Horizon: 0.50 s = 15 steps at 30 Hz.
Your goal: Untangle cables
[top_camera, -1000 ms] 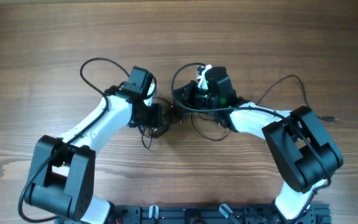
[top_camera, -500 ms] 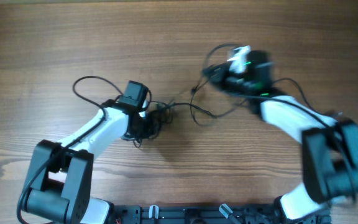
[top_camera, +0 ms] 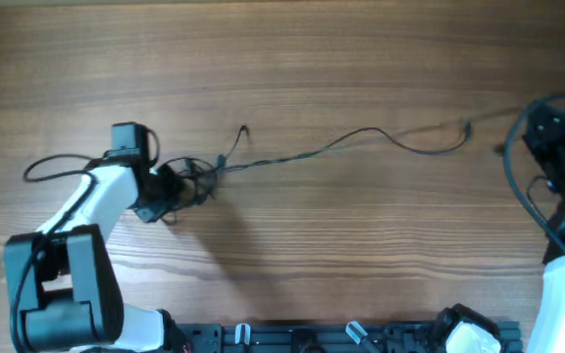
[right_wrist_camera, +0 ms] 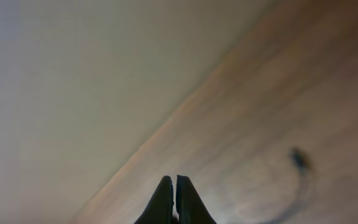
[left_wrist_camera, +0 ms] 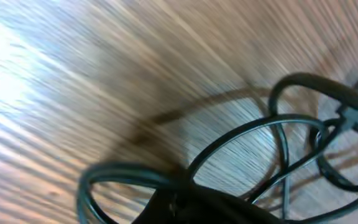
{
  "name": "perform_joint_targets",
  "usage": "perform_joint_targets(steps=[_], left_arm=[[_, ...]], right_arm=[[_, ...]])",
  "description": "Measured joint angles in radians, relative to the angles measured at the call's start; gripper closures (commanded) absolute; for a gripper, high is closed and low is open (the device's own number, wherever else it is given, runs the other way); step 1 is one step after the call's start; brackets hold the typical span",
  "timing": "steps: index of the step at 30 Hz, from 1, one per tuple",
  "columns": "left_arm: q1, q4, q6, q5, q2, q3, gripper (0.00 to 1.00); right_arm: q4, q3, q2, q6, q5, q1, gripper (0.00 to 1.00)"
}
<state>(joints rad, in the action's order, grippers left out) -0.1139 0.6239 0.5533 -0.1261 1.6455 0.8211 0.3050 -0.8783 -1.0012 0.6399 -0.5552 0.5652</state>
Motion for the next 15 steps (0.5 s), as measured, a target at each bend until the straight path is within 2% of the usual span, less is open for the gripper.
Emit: perform_joint_targets(steps=[2, 3, 4, 5, 6, 9, 13, 15], left_arm=[[-0.052, -0.010, 0.020, -0.040, 0.000, -0.005, 0.96], [-0.072, -0.030, 0.016, -0.074, 0.000, -0.010, 0.96], [-0.091, -0.065, -0.005, -0.126, 0.005, -0.015, 0.96], [-0.101, -0.089, -0.035, -0.174, 0.010, -0.017, 0.96], [-0.100, -0.100, -0.057, -0.205, 0.012, -0.018, 0.96], [-0.063, -0.134, -0.130, -0.315, 0.012, -0.018, 0.96], [0.007, -0.166, -0.166, -0.371, 0.012, -0.019, 0.96], [0.043, -0.191, -0.175, -0.386, 0.012, -0.019, 0.96]], right_arm=[[0.058, 0.000, -0.001, -0.018, 0.009, 0.009, 0.93], [0.097, 0.000, -0.002, -0.032, 0.015, 0.008, 0.82], [0.140, 0.000, -0.006, -0.048, 0.025, 0.000, 0.66], [0.162, 0.000, -0.011, -0.066, 0.033, -0.010, 0.43], [0.193, 0.000, -0.018, -0.077, 0.039, -0.024, 0.29], [0.276, 0.000, -0.043, -0.107, 0.047, -0.099, 0.20], [0.341, 0.000, -0.079, -0.126, 0.056, -0.253, 0.18], [0.344, 0.000, -0.104, -0.146, 0.061, -0.386, 0.18]])
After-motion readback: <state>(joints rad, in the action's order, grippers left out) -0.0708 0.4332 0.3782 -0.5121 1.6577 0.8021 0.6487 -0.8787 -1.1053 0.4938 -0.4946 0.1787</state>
